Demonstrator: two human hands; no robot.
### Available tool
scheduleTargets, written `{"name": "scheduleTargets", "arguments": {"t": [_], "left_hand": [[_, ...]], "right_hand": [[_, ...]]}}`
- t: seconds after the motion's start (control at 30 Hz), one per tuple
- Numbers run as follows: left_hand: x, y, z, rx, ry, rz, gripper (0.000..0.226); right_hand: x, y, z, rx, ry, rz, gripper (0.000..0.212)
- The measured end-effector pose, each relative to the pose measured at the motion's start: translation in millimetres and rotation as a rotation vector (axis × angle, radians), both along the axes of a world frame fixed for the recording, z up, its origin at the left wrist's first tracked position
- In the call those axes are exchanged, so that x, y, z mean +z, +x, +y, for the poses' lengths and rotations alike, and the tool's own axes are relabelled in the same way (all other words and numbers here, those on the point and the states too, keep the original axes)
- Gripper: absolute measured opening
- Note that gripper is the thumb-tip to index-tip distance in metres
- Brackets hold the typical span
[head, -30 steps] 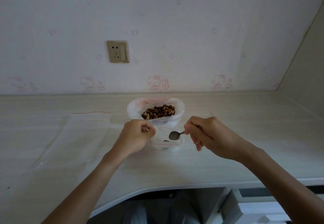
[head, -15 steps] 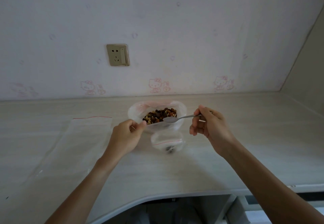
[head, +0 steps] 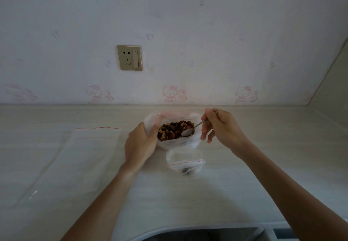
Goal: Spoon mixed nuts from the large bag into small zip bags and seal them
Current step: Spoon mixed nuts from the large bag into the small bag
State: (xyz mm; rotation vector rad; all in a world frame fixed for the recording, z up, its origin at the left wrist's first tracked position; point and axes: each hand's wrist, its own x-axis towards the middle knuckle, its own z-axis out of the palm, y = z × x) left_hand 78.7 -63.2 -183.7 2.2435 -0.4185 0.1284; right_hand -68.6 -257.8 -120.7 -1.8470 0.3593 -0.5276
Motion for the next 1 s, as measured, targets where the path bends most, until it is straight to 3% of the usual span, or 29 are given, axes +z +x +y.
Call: {"name": "scheduleTargets", "arguments": {"t": [0.07, 0.27, 0.33, 0.5, 0.73, 1.0], "left_hand": [[-5.7, -1.6, -2.5, -0.024, -0.051, -0.09, 0.036], [-8.2, -2.7, -4.7, -0.1, -0.257, -0.199, 0.041], [-8.3, -3.5, -4.0, -0.142, -0.299, -0.16, 0.029], [-6.0, -3.9, -3.3, -0.172, -0.386, -0.061, 0.027], [-7.7, -5.8, -6.3, -0.185, -0.528, 0.048, 0.011], [-1.1, -5.1, -2.1, -0.183, -0.499, 0.036, 0.007]], "right_hand": [[-2.5, 4.6, 0.7, -0.017, -0.029, 0.018, 0.037], [-18.3, 24.6, 17.1, 0.002, 0.031, 0.051, 0.034], [-22.7, 27.7, 18.8, -0.001, 0.109, 0.044, 0.033], [-30.2, 24.7, 11.6, -0.021, 0.35, 0.048, 0.033], [-33.6, 24.7, 11.7, 0.004, 0.421, 0.051, 0.034], [-32.9, 15.5, 4.6, -0.063, 0.545, -0.006, 0.031]]}}
